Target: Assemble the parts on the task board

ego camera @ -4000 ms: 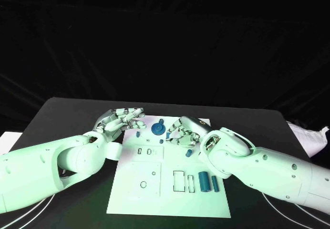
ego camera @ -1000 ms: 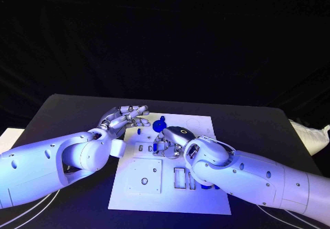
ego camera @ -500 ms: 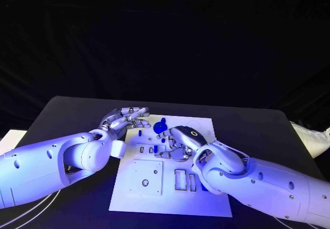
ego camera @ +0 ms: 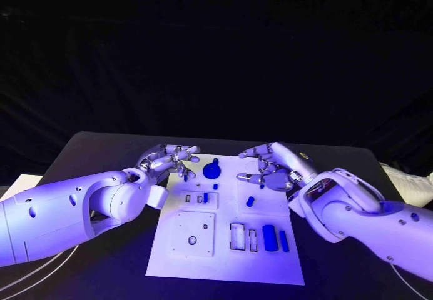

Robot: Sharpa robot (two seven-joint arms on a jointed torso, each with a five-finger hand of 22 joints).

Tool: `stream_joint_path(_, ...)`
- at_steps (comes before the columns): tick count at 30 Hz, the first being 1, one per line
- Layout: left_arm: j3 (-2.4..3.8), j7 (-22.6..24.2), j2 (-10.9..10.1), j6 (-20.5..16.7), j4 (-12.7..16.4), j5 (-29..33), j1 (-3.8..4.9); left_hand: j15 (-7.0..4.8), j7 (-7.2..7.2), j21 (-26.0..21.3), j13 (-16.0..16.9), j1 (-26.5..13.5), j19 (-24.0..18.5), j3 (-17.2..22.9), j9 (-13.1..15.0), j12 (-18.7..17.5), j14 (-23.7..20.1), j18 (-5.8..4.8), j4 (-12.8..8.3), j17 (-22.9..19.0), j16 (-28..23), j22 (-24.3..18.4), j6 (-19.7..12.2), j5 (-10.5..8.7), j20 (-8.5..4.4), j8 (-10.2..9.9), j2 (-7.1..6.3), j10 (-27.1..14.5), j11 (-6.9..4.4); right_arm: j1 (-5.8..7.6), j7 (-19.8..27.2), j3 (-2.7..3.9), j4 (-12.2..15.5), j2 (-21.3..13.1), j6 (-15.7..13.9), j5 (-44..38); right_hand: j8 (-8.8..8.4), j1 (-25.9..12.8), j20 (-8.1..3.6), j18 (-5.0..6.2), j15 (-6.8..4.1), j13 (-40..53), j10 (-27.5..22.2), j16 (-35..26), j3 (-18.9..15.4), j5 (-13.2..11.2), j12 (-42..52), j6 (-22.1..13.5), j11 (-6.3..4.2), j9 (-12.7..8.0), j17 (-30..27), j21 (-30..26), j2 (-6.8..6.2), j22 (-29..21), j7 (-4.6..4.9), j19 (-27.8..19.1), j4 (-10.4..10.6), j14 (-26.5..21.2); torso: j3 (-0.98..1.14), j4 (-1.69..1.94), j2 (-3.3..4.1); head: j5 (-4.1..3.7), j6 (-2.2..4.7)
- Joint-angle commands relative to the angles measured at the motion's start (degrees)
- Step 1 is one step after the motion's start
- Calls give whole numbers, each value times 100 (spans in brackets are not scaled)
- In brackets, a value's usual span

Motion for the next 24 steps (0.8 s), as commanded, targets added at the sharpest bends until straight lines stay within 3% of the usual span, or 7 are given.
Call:
stream_joint_path(1, 7, -1782, -15, 763, -16, -1480, 80, -88, -77, 855, 323, -341, 212, -143, 64, 404, 307, -62, 272, 1266, 1413, 918, 160, -39, -68, 161, 74, 250, -65, 65, 532, 7, -96, -149, 3, 1426, 12, 67, 0, -13, -12, -17, -13, -28, 33, 49, 6, 35, -37, 7, 633, -29, 14, -17, -11, 9, -35, 419, 67, -31, -104, 61, -43)
stream_joint_path(4, 8, -3030, 4, 1216, -43, -2562, 204, -157, -233, 2235, 1212, -516, 475, -392, 262, 1442, 404, -227, 508, 2611, 2890, 2523, 311, -30, -218, 517, 22, 220, -222, 123, 587, 13, -230, -325, 212, 1752, -29, 75, -2, 46, -9, -348, -258, -244, -1, -11, -407, -22, -26, 2, 361, -196, 51, -336, 1, -144, -55, 342, 114, -40, -150, 86, -83)
stream_joint_path(6, 9, -3669, 34, 1458, -68, -3071, 296, -238, -254, 2831, 1653, -634, 610, -515, 378, 1951, 474, -353, 622, 3059, 3378, 3290, 354, -37, -196, 715, 60, 82, -251, 140, 603, 17, -309, -401, 264, 1858, -30, 75, -2, 49, -9, -366, -267, -258, -7, -17, -427, -24, -26, 2, 345, -206, 52, -352, 2, -151, -58, 337, 136, -52, -157, 122, -84)
stream_joint_path(8, 10, -4166, 87, 1673, -109, -3565, 393, -258, -336, 3402, 2556, -848, 752, -721, 577, 2902, 529, -425, 552, 3332, 3676, 3992, 307, -36, -252, 1003, 140, -117, -284, 150, 610, 19, -388, -462, 299, 1928, -28, 77, -2, 49, -9, -366, -260, -268, -12, -20, -421, -19, -28, 4, 334, -209, 57, -354, 1, -151, -61, 334, 154, -63, -176, 152, -121)
stream_joint_path(11, 11, -4586, 188, 1907, -185, -4203, 515, -263, -349, 3381, 2935, -1107, 561, -1030, 784, 3299, 479, -396, 629, 3236, 3569, 3905, 199, -252, -235, 1281, 140, -442, -274, 158, 627, 26, -507, -531, 359, 1986, -22, 81, -2, 48, -10, -364, -249, -278, -17, -22, -412, -8, -30, 7, 325, -211, 63, -353, -3, -150, -67, 331, 190, -80, -194, 150, -120)
stream_joint_path(14, 12, -4804, 332, 2074, -301, -4550, 609, -290, -398, 3550, 3304, -1217, 567, -1291, 975, 3673, 507, -416, 626, 3327, 3665, 4138, 171, -254, -261, 1529, 155, -498, -313, 162, 628, 34, -630, -579, 377, 2027, -18, 85, -3, 49, -12, -373, -245, -293, -23, -24, -417, 2, -33, 10, 308, -215, 68, -356, -6, -151, -73, 327, 209, -87, -202, 157, -129)
stream_joint_path(24, 11, -5122, 757, 2325, -516, -5300, 716, -447, -577, 4235, 4674, -1192, 891, -1832, 1783, 4986, 597, -581, 625, 3583, 3940, 5146, -8, -259, -386, 2417, 355, -20, -479, 169, 602, 43, -790, -636, 405, 2070, -2, 118, -13, 47, -26, -367, -192, -330, -40, 28, -375, 46, -49, 25, 273, -223, 95, -353, -23, -142, -110, 322, 248, -147, -188, 181, -165)
